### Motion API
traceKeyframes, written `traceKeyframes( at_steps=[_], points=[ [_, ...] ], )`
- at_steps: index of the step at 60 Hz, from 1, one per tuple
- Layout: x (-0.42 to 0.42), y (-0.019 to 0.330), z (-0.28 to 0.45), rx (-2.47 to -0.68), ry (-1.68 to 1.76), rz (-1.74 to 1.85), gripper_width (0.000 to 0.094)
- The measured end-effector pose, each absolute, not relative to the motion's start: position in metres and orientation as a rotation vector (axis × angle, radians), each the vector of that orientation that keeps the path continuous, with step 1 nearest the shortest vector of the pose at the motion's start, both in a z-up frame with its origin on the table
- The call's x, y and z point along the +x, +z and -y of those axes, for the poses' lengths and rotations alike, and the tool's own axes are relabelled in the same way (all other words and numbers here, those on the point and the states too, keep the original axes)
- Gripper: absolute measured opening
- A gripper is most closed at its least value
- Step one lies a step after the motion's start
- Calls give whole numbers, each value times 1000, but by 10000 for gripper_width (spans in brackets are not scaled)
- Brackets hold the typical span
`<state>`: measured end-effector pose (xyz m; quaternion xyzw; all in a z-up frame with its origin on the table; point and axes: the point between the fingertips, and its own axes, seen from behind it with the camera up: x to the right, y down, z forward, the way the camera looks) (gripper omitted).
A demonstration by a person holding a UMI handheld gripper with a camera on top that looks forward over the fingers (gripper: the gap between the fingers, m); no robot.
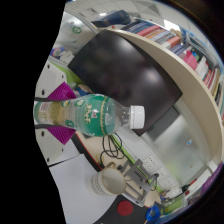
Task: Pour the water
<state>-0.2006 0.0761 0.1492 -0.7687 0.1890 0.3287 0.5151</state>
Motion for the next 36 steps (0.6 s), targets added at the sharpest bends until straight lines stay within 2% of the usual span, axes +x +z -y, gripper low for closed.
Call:
traceKeyframes(
  at_steps=[7,12,22,31,36],
  points=[
    [-186,171,-93,-1812,973,-594,299],
    [-186,192,-100,-1741,1223,-777,296],
    [-160,219,-116,-1414,1784,-1222,299],
    [-137,223,-123,-1227,1975,-1393,284],
    [-126,212,-130,-1148,2017,-1475,285]
  ],
)
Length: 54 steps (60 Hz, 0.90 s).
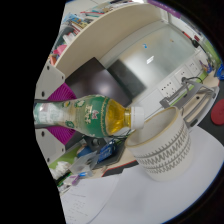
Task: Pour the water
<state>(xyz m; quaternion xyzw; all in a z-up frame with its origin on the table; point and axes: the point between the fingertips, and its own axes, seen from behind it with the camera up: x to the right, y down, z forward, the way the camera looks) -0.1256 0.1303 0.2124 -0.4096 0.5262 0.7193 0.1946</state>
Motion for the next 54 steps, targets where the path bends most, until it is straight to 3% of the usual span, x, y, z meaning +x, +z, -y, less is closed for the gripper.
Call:
traceKeyframes(
  at_steps=[14,20,29,42,54],
  points=[
    [-125,212,-128,-1200,2030,-1447,285],
    [-139,221,-123,-1376,1931,-1280,283],
    [-117,242,-123,-1677,1379,-716,285],
    [12,270,-146,-1695,435,-190,286],
    [111,218,-154,-1710,37,-20,285]
  ],
)
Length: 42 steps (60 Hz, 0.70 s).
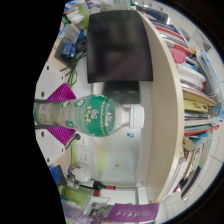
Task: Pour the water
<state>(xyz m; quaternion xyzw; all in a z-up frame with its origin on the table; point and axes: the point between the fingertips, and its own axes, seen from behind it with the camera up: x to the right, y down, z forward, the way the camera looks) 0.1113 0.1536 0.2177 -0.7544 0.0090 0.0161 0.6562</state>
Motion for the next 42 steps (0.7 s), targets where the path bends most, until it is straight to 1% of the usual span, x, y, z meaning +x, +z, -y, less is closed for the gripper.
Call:
traceKeyframes(
  at_steps=[7,11,23,24,25,31,34,35,37,38,39,42],
  points=[
    [141,157,-159,-1769,-1,9,284],
    [150,129,-161,-1799,-3,31,284],
    [158,71,-165,-1843,41,13,284],
    [157,65,-164,-1851,41,12,252],
    [157,72,-164,-1826,37,12,285],
    [158,71,-164,-1800,7,1,285],
    [159,72,-164,-1794,-1,-9,309],
    [160,72,-165,-1791,-4,-7,326],
    [161,73,-163,-1784,-17,-4,409],
    [163,74,-164,-1779,-27,-4,428],
    [163,73,-163,-1778,-31,-2,481],
    [161,73,-163,-1780,-21,17,526]
  ],
)
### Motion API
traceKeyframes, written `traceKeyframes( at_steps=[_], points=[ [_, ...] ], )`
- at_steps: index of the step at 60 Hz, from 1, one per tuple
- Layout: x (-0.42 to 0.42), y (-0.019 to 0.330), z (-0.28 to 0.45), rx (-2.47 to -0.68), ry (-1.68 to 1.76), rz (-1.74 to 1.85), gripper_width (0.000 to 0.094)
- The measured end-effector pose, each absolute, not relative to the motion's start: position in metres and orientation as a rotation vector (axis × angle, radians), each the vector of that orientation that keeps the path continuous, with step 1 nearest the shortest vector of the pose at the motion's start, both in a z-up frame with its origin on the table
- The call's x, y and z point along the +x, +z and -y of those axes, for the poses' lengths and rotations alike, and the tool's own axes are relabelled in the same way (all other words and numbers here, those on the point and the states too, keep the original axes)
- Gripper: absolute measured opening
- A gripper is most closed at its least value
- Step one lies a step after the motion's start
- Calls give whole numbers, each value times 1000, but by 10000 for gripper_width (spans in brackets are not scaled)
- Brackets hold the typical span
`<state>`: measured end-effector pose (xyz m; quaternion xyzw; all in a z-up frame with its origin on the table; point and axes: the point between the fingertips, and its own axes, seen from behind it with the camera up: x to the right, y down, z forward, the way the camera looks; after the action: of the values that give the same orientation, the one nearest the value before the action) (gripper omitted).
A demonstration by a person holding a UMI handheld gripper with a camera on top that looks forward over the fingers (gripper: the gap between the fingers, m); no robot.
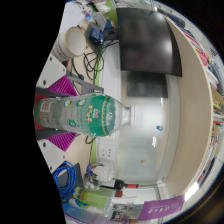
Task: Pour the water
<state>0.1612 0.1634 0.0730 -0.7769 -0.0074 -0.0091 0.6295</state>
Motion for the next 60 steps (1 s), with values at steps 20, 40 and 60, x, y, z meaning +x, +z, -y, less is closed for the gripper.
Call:
traceKeyframes(
  at_steps=[20,40,60],
  points=[
    [172,69,-46,-1933,-151,-54,851],
    [54,187,117,-1913,-72,-107,848],
    [-22,263,176,-1879,-6,-142,852]
  ],
)
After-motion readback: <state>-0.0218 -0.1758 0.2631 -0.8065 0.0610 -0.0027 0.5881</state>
